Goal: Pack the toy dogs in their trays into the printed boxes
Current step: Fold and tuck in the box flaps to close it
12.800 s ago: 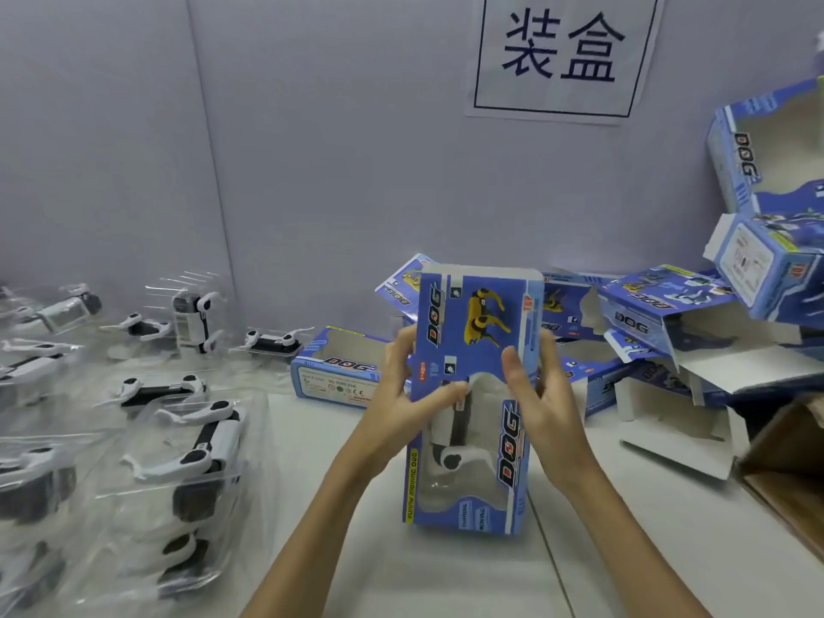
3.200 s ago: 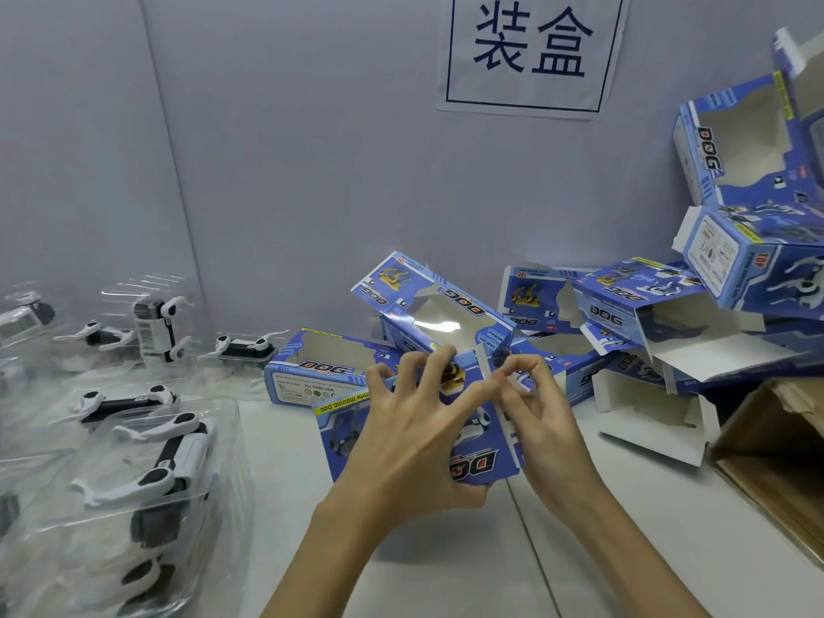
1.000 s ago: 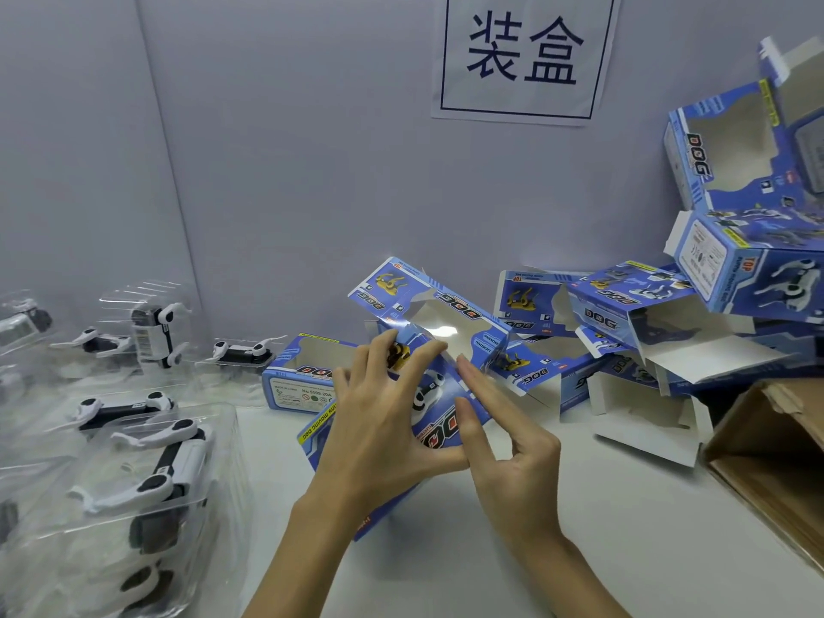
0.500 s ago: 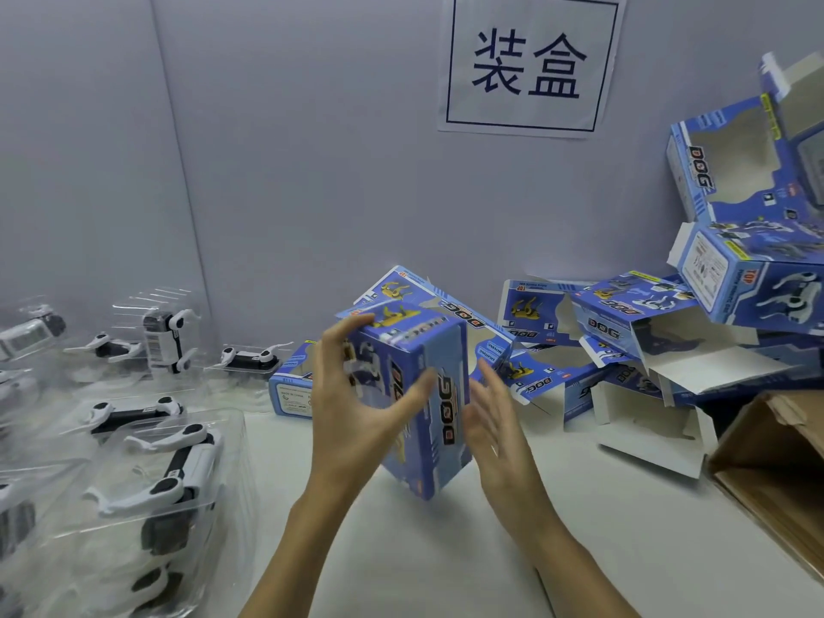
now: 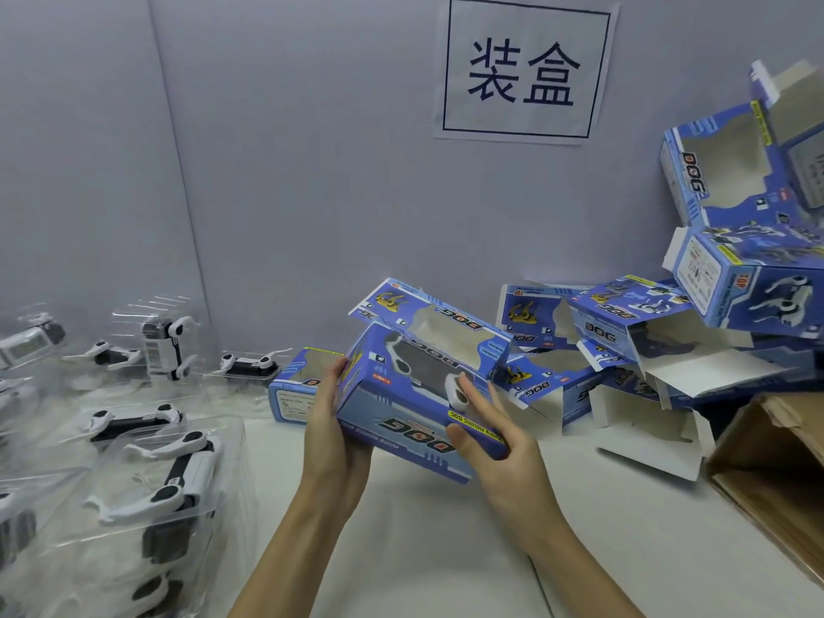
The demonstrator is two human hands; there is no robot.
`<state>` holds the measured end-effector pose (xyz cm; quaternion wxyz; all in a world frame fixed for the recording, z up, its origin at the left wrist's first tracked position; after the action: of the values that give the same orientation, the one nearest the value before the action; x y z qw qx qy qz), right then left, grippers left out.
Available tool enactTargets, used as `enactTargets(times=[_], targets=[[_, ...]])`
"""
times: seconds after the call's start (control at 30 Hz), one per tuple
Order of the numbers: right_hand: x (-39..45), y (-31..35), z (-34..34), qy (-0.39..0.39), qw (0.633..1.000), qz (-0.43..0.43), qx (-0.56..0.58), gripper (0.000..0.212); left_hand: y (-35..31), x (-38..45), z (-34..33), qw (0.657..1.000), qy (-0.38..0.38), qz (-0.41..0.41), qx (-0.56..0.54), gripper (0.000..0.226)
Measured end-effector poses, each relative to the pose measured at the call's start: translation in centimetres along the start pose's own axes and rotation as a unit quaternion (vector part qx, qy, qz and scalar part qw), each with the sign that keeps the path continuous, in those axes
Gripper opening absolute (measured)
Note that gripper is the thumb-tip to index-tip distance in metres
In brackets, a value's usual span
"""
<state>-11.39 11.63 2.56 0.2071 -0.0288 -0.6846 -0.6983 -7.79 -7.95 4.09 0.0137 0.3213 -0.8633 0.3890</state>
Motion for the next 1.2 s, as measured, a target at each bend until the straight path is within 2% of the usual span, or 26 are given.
enactTargets(times=[0.07,0.17,0.3,0.37,0.43,0.5,0.6,0.73,0.8,0.9,0.93,1.03,1.1,1.13,1.2], targets=[[-0.1,0.1,0.1,-0.004,1.000,0.016,0.000,0.058,0.6,0.2,0.4,1.000,-0.012,0.010,-0.015,0.027],[0.0,0.2,0.4,0.013,1.000,0.014,0.016,0.058,0.9,0.3,0.5,1.000,0.008,0.024,-0.017,0.032],[0.3,0.9,1.4,0.019,0.998,0.018,0.054,0.038,0.2,1.2,1.3,0.986,0.053,0.032,0.152,0.031],[0.3,1.3,2.0,0.000,0.998,0.045,0.041,0.047,-0.1,1.4,1.6,0.975,0.044,0.061,0.211,0.052],[0.2,1.6,1.9,-0.001,0.998,0.059,0.029,0.068,-0.2,1.4,1.4,0.970,0.039,0.063,0.231,0.070],[0.2,1.2,1.4,0.001,0.998,0.045,0.039,0.076,0.0,1.1,0.9,0.969,0.058,0.046,0.238,0.060],[0.0,0.9,0.6,-0.009,0.997,0.006,0.071,0.063,0.4,0.7,0.5,0.971,0.082,0.024,0.222,0.044],[0.3,0.5,1.2,-0.043,0.997,-0.005,0.068,0.060,1.8,0.3,0.8,0.975,0.062,0.034,0.213,0.030],[0.8,0.3,2.1,-0.038,0.997,-0.012,0.063,0.063,2.4,0.0,0.5,0.982,0.053,0.053,0.176,0.035],[1.2,0.1,2.3,0.009,0.998,-0.041,0.055,0.064,3.1,-0.3,0.8,0.989,0.018,0.063,0.136,0.045],[1.2,0.0,2.3,-0.001,0.997,-0.048,0.063,0.065,3.4,-0.5,0.8,0.990,0.003,0.064,0.129,0.046],[0.8,-0.5,1.9,-0.093,0.989,-0.073,0.092,0.083,4.0,-0.9,0.2,0.997,-0.049,0.049,0.042,0.046],[0.7,-0.8,0.3,-0.054,0.988,-0.081,0.121,0.092,4.4,-1.2,-1.0,0.997,-0.057,0.046,-0.021,0.043],[0.6,-0.9,-0.6,-0.026,0.986,-0.090,0.138,0.098,4.7,-1.5,-1.6,0.997,-0.046,0.053,-0.025,0.042],[0.7,-0.8,-0.8,-0.017,0.981,-0.108,0.161,0.106,5.0,-1.9,-2.0,0.997,-0.022,0.070,0.024,0.048]])
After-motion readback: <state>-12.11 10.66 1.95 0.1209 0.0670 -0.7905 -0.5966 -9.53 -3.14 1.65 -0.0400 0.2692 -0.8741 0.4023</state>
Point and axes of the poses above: each hand's wrist, its own x-axis towards the middle knuckle, its own z-axis out of the back of the hand, y = z × x, the point moved 5 cm from there along x, towards the middle knuckle, and after that the axes turned 11 degrees about -z, right-handed, at the moved point
